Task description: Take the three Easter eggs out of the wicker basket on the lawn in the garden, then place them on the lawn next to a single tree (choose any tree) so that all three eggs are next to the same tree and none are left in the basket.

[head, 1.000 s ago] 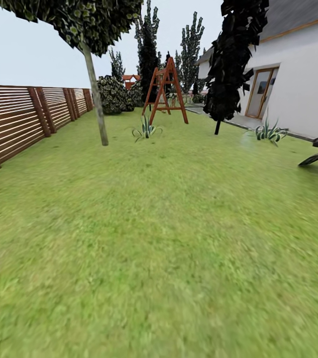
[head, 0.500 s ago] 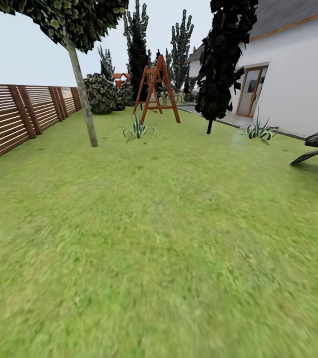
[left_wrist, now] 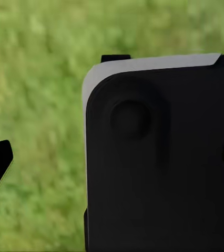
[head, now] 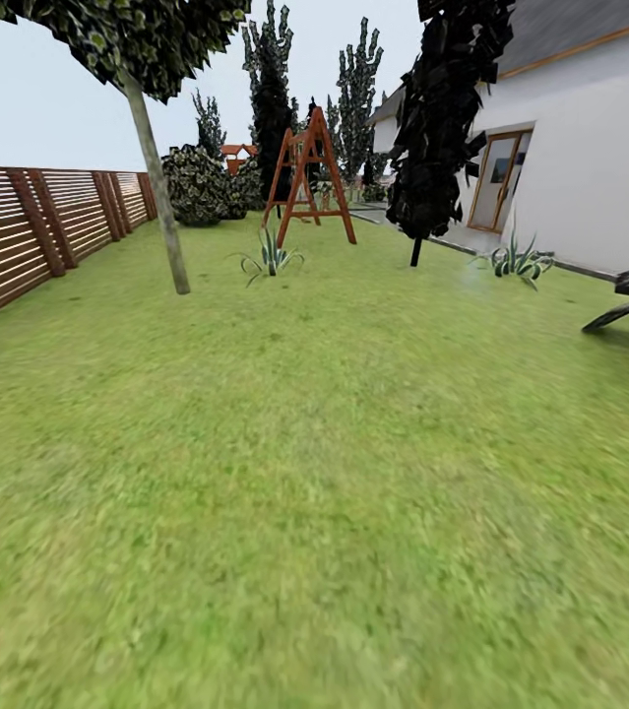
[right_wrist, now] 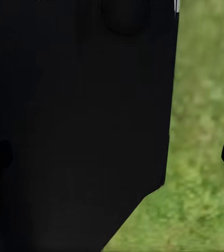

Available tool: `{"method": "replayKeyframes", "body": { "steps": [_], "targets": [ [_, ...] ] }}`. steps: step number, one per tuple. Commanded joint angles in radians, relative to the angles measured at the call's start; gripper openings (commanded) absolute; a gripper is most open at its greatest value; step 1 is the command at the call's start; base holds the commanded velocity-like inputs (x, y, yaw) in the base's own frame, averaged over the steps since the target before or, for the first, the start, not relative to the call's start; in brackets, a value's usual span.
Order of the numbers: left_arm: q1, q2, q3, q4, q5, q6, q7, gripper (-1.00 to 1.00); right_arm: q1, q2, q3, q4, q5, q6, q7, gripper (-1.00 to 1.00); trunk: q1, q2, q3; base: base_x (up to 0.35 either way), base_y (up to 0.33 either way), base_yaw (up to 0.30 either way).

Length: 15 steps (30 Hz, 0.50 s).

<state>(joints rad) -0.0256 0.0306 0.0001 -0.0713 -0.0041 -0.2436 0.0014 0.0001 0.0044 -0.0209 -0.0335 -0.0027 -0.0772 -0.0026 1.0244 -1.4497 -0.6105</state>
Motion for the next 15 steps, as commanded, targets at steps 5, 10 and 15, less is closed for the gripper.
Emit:
{"method": "replayKeyframes", "body": {
  "steps": [5, 10, 15],
  "targets": [
    [0.0, 0.0, 0.0, 0.001, 0.0, -0.003, 0.0, 1.0, 0.0, 0.0, -0.002, 0.0, -0.001, -0.003, 0.0, 1.0, 0.001, 0.0, -0.002, 0.336, 0.0, -0.059],
    [0.0, 0.0, 0.0, 0.001, 0.0, -0.003, 0.0, 1.0, 0.0, 0.001, -0.002, 0.0, -0.001, -0.003, 0.0, 1.0, 0.001, 0.0, -0.006, 0.336, 0.0, -0.113],
    [0.0, 0.0, 0.0, 0.001, 0.0, -0.003, 0.0, 1.0, 0.0, 0.002, -0.002, 0.0, -0.001, -0.003, 0.0, 1.0, 0.001, 0.0, -0.009, 0.336, 0.0, -0.123]
  ]
}}
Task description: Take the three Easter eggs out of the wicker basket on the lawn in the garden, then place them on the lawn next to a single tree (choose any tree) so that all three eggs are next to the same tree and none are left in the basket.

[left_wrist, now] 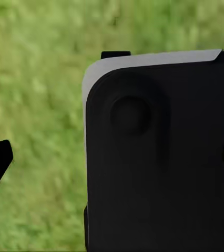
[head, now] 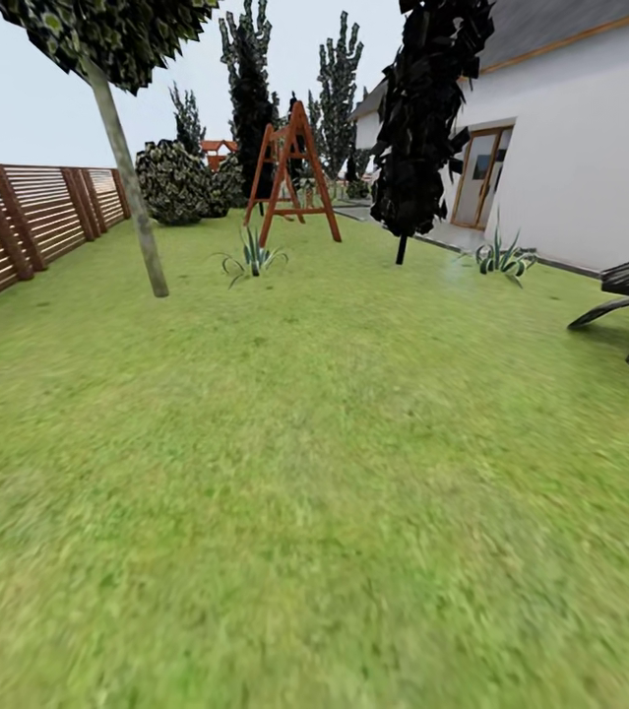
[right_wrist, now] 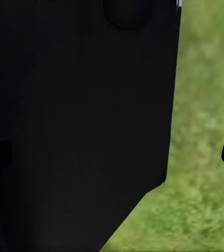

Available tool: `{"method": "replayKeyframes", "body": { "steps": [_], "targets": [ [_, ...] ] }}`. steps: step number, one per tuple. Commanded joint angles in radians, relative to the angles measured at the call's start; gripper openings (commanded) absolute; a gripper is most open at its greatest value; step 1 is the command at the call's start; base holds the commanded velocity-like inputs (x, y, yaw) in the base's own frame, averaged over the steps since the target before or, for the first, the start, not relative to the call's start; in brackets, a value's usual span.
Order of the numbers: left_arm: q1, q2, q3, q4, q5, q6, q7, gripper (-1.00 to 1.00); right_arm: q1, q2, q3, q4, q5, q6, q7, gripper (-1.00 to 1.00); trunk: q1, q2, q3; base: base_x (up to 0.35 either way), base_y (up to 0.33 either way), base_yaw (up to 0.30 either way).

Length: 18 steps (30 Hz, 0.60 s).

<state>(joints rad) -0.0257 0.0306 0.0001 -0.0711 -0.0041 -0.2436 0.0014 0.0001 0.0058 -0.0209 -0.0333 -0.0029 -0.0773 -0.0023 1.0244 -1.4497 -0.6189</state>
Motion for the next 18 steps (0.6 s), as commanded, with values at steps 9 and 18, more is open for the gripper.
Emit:
{"method": "replayKeyframes", "body": {
  "steps": [9, 18],
  "targets": [
    [0.0, 0.0, 0.0, 0.001, 0.0, -0.003, 0.0, 1.0, 0.0, 0.001, -0.002, -0.001, 0.0, -0.002, -0.001, 1.0, 0.001, 0.0, -0.003, 0.336, 0.0, -0.034],
    [0.0, 0.0, 0.0, 0.001, 0.0, -0.003, 0.0, 1.0, 0.0, 0.002, -0.002, -0.002, 0.0, -0.002, -0.001, 1.0, 0.001, 0.0, -0.003, 0.336, 0.0, -0.002]
  ]
}}
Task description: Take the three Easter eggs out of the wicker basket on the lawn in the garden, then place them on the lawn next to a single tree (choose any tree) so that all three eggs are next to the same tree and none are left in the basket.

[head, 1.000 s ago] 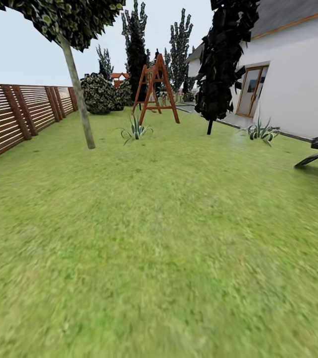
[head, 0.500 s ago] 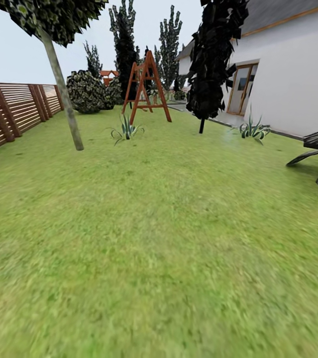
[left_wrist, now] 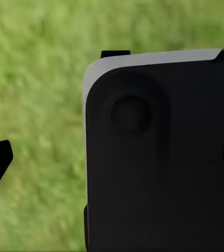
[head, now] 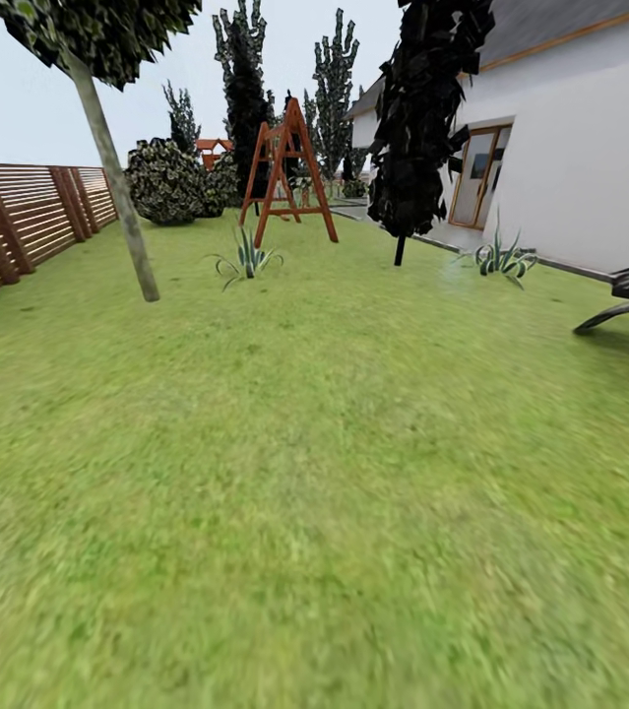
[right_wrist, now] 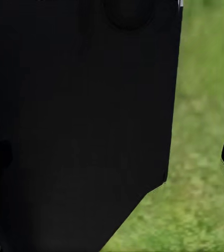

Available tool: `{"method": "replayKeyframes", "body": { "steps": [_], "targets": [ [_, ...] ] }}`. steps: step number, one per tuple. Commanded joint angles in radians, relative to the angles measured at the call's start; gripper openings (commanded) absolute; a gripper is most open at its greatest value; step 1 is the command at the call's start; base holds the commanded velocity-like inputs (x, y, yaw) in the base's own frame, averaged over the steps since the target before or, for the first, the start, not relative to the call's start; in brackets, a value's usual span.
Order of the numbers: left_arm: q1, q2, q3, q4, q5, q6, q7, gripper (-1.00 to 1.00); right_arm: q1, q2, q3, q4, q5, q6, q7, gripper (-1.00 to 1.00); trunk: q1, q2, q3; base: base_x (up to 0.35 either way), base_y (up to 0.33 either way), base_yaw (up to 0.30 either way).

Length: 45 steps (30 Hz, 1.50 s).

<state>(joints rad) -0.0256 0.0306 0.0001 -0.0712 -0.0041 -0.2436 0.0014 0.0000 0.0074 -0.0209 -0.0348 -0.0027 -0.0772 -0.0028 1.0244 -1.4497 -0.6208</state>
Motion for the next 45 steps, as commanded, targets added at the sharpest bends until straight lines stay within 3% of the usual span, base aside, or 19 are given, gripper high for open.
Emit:
{"method": "replayKeyframes", "body": {
  "steps": [1, 45],
  "targets": [
    [0.0, 0.0, 0.0, 0.001, 0.0, -0.003, 0.0, 1.0, 0.0, 0.0, -0.002, 0.0, 0.0, -0.003, 0.0, 1.0, 0.001, 0.0, -0.001, 0.336, 0.0, -0.02],
    [-0.001, 0.0, 0.0, 0.002, 0.0, -0.003, 0.0, 1.0, 0.0, 0.0, 0.006, -0.001, 0.009, -0.001, 0.0, 1.0, 0.001, 0.0, -0.01, 0.336, 0.0, -0.027]
  ]
}}
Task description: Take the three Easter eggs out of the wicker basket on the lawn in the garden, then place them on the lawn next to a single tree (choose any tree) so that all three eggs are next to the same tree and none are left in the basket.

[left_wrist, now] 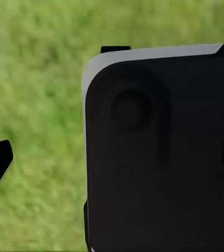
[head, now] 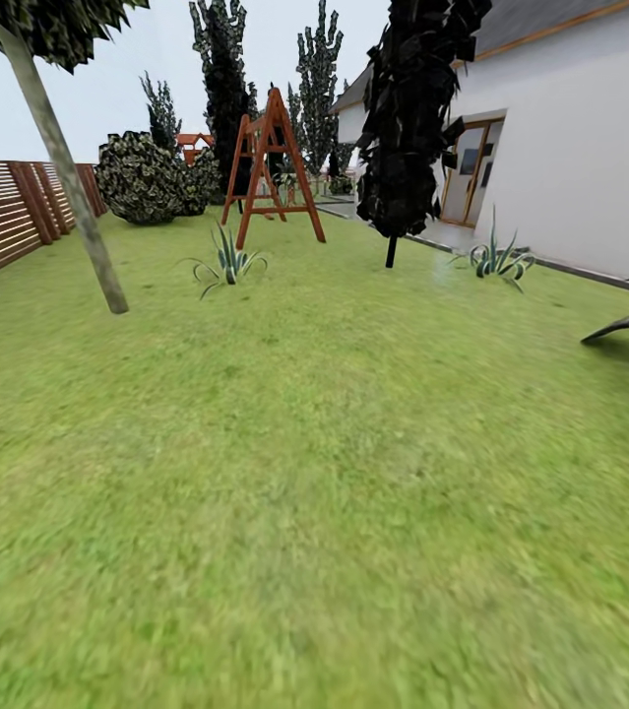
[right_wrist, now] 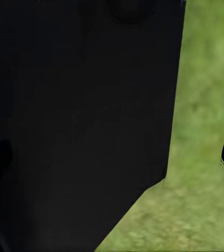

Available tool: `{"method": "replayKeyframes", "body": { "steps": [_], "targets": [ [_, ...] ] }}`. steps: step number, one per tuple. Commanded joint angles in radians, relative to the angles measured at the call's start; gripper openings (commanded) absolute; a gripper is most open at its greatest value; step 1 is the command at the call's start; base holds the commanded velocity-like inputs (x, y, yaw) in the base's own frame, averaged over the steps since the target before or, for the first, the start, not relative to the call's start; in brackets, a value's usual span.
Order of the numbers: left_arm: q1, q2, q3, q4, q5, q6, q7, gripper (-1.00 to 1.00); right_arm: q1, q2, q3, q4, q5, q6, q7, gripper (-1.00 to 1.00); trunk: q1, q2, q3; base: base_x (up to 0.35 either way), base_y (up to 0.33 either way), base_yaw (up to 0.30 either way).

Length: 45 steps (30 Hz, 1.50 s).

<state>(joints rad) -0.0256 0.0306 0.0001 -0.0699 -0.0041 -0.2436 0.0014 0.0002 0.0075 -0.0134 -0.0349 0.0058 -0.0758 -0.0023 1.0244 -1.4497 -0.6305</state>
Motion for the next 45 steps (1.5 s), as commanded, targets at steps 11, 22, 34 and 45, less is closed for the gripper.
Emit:
{"method": "replayKeyframes", "body": {
  "steps": [11, 22, 34, 45],
  "targets": [
    [0.0, 0.0, 0.0, 0.001, 0.0, -0.003, 0.0, 1.0, 0.0, 0.0, 0.0, 0.0, 0.002, -0.002, 0.0, 1.0, 0.001, 0.0, -0.001, 0.336, 0.0, 0.0],
    [0.0, 0.0, -0.001, 0.001, 0.0, -0.003, 0.0, 1.0, 0.0, 0.001, 0.001, -0.001, 0.002, -0.002, 0.0, 1.0, 0.001, 0.0, -0.001, 0.336, 0.0, 0.0],
    [0.0, 0.0, -0.001, 0.001, 0.0, -0.003, 0.0, 1.0, 0.0, 0.002, 0.0, -0.002, 0.0, -0.002, 0.0, 1.0, 0.001, 0.0, -0.001, 0.336, 0.0, 0.0],
    [0.0, 0.0, -0.001, 0.001, 0.0, -0.003, 0.0, 1.0, 0.0, 0.002, 0.0, -0.002, 0.001, -0.002, 0.0, 1.0, 0.001, 0.0, -0.001, 0.336, 0.0, 0.0]
  ]
}}
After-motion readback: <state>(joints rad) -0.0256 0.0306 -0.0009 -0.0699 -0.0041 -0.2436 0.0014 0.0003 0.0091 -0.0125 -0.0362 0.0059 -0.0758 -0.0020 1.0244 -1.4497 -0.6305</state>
